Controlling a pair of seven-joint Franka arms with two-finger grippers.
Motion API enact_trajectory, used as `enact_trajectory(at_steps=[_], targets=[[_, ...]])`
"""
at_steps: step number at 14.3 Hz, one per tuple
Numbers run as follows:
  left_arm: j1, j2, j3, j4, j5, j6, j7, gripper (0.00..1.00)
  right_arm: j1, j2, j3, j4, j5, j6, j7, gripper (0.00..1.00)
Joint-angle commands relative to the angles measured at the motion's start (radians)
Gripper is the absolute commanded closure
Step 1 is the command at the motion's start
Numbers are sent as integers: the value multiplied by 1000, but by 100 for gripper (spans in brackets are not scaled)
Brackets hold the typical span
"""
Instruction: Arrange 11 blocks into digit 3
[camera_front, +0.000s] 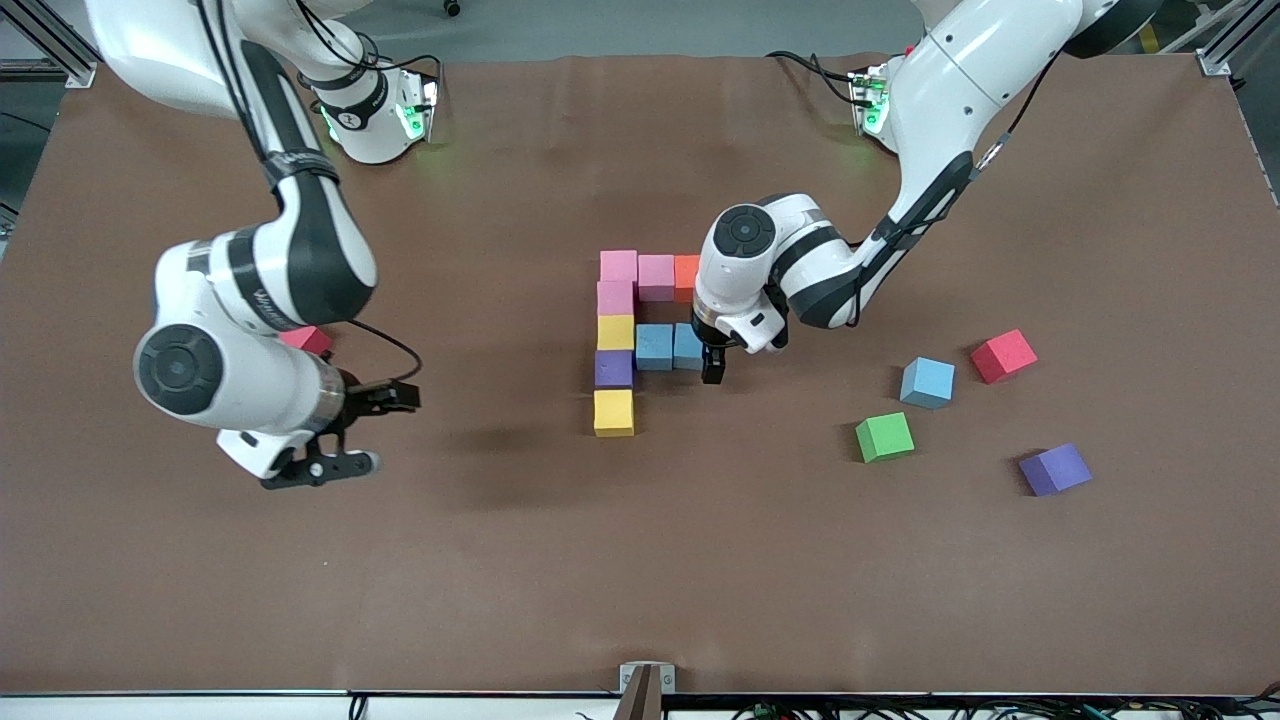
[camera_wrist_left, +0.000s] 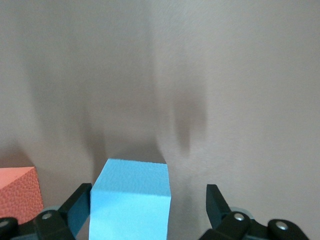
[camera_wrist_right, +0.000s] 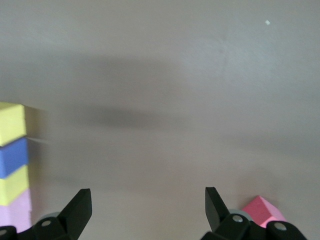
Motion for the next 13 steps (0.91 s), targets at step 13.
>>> enact_trajectory(at_steps=[13], targets=[[279, -90, -93, 194, -94, -290, 829, 0, -264, -240, 15, -656, -16, 478, -664, 0]])
